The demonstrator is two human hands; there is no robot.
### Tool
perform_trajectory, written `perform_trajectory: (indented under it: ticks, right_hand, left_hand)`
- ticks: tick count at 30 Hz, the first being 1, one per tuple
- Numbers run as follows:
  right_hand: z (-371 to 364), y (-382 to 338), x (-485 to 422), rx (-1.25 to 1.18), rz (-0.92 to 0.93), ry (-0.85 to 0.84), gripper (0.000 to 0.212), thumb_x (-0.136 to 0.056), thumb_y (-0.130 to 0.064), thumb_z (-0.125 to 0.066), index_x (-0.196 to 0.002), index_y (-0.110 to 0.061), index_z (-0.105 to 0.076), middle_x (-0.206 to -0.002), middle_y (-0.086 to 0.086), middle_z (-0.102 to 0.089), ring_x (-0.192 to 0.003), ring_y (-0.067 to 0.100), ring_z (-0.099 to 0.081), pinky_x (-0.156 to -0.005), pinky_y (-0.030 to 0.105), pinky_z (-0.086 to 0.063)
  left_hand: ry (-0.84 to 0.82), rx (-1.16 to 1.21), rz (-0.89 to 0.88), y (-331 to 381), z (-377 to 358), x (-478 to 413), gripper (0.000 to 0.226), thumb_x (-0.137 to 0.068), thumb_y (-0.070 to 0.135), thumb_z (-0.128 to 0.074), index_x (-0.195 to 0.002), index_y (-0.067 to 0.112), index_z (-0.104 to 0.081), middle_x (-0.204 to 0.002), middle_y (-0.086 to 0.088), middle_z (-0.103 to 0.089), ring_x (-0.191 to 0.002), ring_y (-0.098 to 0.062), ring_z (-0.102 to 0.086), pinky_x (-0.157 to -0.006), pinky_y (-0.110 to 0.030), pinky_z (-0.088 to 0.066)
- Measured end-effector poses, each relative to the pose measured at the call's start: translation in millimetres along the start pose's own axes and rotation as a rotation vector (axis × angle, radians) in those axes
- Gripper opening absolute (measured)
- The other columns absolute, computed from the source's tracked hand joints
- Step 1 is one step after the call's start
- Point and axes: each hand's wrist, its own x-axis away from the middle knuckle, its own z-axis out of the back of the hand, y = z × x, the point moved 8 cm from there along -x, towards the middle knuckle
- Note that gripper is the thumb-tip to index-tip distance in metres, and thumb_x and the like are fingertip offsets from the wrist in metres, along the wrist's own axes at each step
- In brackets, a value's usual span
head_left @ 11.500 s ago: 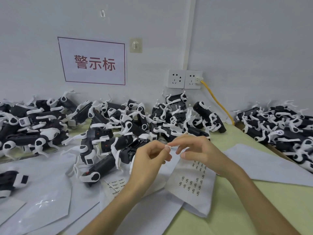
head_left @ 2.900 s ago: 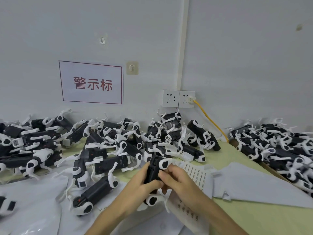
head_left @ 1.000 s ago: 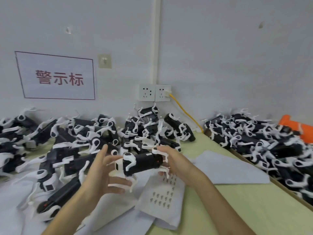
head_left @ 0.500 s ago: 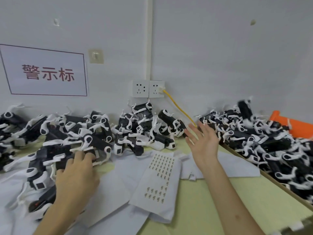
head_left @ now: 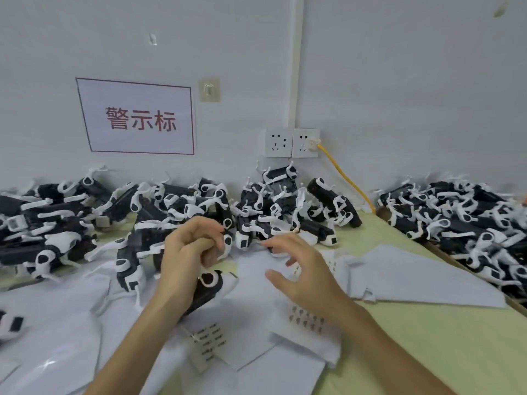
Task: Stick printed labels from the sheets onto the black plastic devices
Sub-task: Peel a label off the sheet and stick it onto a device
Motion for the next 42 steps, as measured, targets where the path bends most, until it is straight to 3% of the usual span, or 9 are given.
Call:
perform_trajectory:
  ticks: [4, 9, 15, 21, 25, 28, 35, 38, 42]
  right_hand:
    - [-26.0, -18.5, 8.1, 0.064, 0.109, -0.150, 0.062, -0.086, -0.042, -0.076, -0.142, -0.042, -0.050, -0.144, -0.029, -0.043, -0.140, 0.001, -0.038, -0.113, 0.019, -0.032]
    - [-42.8, -15.4, 14.8, -0.011, 0.061, -0.216, 0.052, -0.090, -0.053, -0.067, -0.138, -0.050, -0.049, -0.130, -0.033, -0.056, -0.123, -0.010, -0.048, -0.099, 0.006, -0.034]
    - [-31.4, -22.0, 9.5, -0.047, 0.087, -0.104, 0.036, -0.099, -0.047, -0.059, -0.134, -0.046, -0.053, -0.119, -0.021, -0.065, -0.111, 0.009, -0.060, -0.086, 0.021, -0.049]
    - [-32.3, -24.3, 11.2, -0.100, 0.077, -0.092, 0.017, -0.106, -0.034, -0.052, -0.121, -0.040, -0.053, -0.101, -0.024, -0.068, -0.087, 0.004, -0.067, -0.077, 0.011, -0.048]
    - [-11.9, -14.8, 7.1, -0.219, 0.017, 0.056, 0.022, -0.105, -0.030, -0.054, -0.127, -0.029, -0.053, -0.099, -0.019, -0.067, -0.089, 0.009, -0.070, -0.077, 0.023, -0.054]
    - [3.6, -6.6, 6.4, -0.325, -0.011, 0.118, 0.034, -0.099, -0.023, -0.059, -0.132, -0.030, -0.055, -0.118, -0.009, -0.068, -0.108, 0.019, -0.069, -0.088, 0.026, -0.054]
    - [1.6, -16.2, 4.8, -0.423, -0.018, 0.071, 0.048, -0.093, -0.017, -0.066, -0.138, -0.027, -0.054, -0.129, -0.003, -0.064, -0.115, 0.019, -0.067, -0.095, 0.029, -0.055]
    - [24.1, 4.6, -2.6, -0.273, -0.131, 0.179, 0.040, -0.098, -0.025, -0.062, -0.136, -0.032, -0.055, -0.136, -0.015, -0.059, -0.125, 0.006, -0.058, -0.103, 0.030, -0.048]
    - [53.2, 64.9, 2.5, 0.239, -0.504, 0.131, 0.051, -0.097, -0.033, -0.061, -0.146, -0.029, -0.044, -0.148, -0.004, -0.050, -0.136, 0.019, -0.046, -0.110, 0.041, -0.037]
  left_hand:
    - [-0.084, 0.136, 0.007, 1.9, -9.4, 2.9, 0.054, -0.081, -0.029, -0.034, -0.080, 0.011, -0.069, -0.064, -0.011, -0.059, -0.050, -0.016, -0.036, -0.049, -0.020, -0.036]
    - [-0.184, 0.085, 0.002, -0.9, -25.4, 10.7, 0.040, -0.090, -0.018, -0.045, -0.093, 0.014, -0.069, -0.079, -0.009, -0.068, -0.062, -0.017, -0.055, -0.060, -0.022, -0.046]
    - [-0.014, -0.574, -0.189, 5.6, -30.2, 24.3, 0.029, -0.097, 0.040, -0.048, -0.124, 0.031, -0.045, -0.114, 0.017, -0.061, -0.102, -0.003, -0.061, -0.083, -0.028, -0.048]
    - [-0.026, -0.895, -0.361, 12.7, -46.3, 39.6, 0.053, -0.090, 0.062, -0.042, -0.134, 0.032, -0.037, -0.087, 0.026, -0.056, -0.075, 0.001, -0.060, -0.077, -0.033, -0.045]
    - [-0.049, -0.849, -0.207, 1.4, -38.4, 34.9, 0.077, -0.079, 0.076, -0.050, -0.142, 0.040, -0.024, -0.113, 0.022, -0.057, -0.083, -0.001, -0.062, -0.066, -0.014, -0.042]
    - [-0.224, -0.738, -0.019, -18.1, -39.5, 27.4, 0.080, -0.069, 0.077, -0.061, -0.136, 0.044, -0.032, -0.113, 0.024, -0.066, -0.093, -0.008, -0.069, -0.081, -0.034, -0.056]
    - [-0.351, -0.466, 0.227, -41.5, -42.8, 27.6, 0.012, -0.081, 0.025, -0.077, -0.083, 0.015, -0.070, -0.071, -0.007, -0.074, -0.056, -0.019, -0.063, -0.056, -0.038, -0.052]
    - [-0.310, -0.301, 0.335, -40.0, -37.1, 25.2, 0.013, -0.080, 0.024, -0.080, -0.080, 0.013, -0.073, -0.082, -0.013, -0.078, -0.067, -0.022, -0.069, -0.067, -0.038, -0.056]
    - [-0.480, -0.219, 0.483, -43.6, -46.5, 36.6, 0.041, -0.075, 0.032, -0.079, -0.102, 0.004, -0.066, -0.101, -0.015, -0.078, -0.082, -0.025, -0.072, -0.081, -0.039, -0.059]
